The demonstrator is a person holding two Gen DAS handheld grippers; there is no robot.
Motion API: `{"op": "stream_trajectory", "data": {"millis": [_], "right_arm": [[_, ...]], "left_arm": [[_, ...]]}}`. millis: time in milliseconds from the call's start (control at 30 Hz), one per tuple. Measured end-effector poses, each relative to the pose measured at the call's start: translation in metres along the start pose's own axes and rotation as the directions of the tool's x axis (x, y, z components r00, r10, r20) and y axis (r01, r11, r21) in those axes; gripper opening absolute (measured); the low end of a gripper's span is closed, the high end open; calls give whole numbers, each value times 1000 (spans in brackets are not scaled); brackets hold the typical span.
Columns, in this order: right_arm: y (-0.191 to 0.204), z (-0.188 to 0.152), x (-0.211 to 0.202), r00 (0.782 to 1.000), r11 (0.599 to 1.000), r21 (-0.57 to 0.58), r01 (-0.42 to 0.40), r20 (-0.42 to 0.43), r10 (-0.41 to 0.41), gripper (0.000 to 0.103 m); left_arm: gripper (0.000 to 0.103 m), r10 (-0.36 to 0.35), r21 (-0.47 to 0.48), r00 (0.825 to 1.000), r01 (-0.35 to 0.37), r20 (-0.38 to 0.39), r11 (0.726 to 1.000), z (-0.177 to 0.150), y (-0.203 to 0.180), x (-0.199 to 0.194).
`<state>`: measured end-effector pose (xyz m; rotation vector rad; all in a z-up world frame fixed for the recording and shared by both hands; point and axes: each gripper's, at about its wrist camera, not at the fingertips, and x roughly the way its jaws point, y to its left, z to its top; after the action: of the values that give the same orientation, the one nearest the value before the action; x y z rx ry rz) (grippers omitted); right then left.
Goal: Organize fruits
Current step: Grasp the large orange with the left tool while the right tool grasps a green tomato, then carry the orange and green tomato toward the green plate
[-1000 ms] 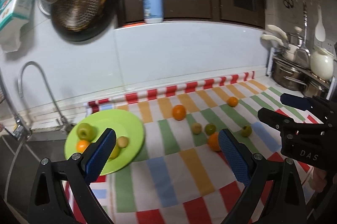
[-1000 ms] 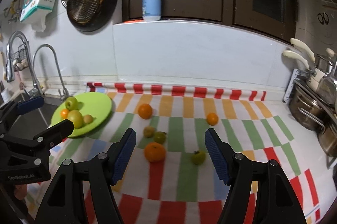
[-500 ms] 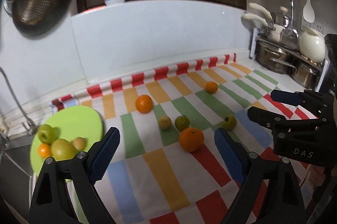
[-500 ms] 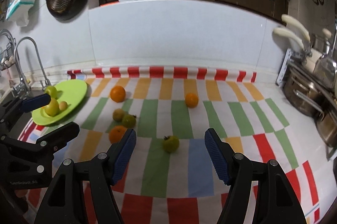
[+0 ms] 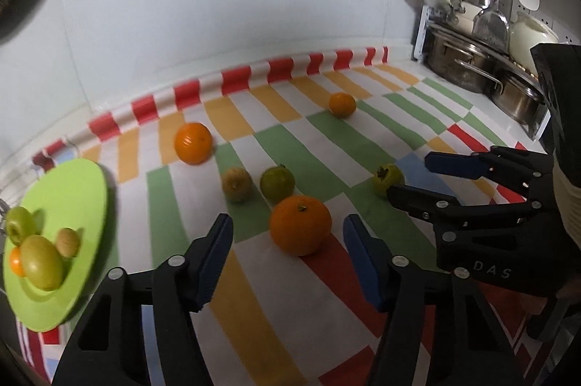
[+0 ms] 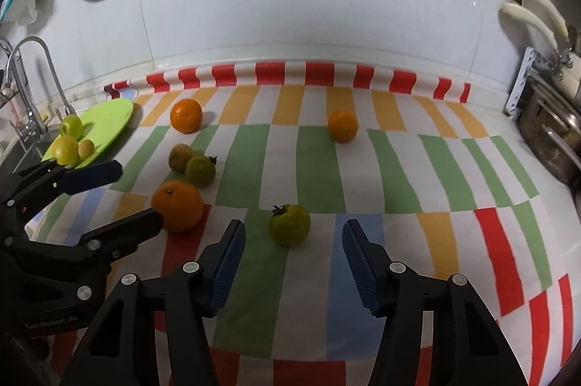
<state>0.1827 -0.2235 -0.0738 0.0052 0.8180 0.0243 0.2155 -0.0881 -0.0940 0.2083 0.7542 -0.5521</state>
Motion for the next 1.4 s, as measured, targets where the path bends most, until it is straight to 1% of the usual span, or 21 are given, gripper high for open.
{"op": "stream_trajectory", "data": {"millis": [33,100,133,267,400,467,533,667,733,1000,1267,1400], "right_arm": [[-1,0,4,1000,1000,3,-5,-11,5,53],[-3,0,10,1000,1000,7,-14,-24,14,53],[-4,0,13,999,1000,8,-16,-30,17,52],[-6,1,21,999,1000,9,-27,-43,27,49],[-6,3,27,998,999,12,-35,-50,35,47],[-7,4,30,997,999,17,-44,-58,45,43],[-7,4,32,996,998,22,-52,-66,54,43],[-9,5,34,996,998,30,-52,-71,54,35],[-10,5,35,996,998,32,-53,-76,55,31],[-6,5,24,997,998,44,-37,-60,40,30],[7,9,-8,1000,998,55,-29,-7,30,30],[15,11,-26,999,998,60,-32,25,31,30]], "left_arm": [[60,-6,-4,1000,6,-12,1000,1,0,4],[59,-12,-5,999,12,-32,1000,2,0,12],[56,-16,-8,999,15,-41,1000,1,0,15],[52,-28,-8,998,28,-62,1000,1,-1,23],[47,-39,-4,996,39,-76,999,1,-2,29],[46,-51,-7,995,51,-84,999,2,-1,32],[42,-64,-10,994,63,-91,998,3,-1,34],[42,-51,-3,995,50,-90,999,3,-1,33],[42,-47,-4,995,47,-85,999,3,0,31],[42,-19,-2,999,19,-46,1000,3,2,12],[42,-19,-28,1000,19,-3,999,1,8,-18],[42,-7,-42,1000,8,26,999,-1,12,-37]]}}
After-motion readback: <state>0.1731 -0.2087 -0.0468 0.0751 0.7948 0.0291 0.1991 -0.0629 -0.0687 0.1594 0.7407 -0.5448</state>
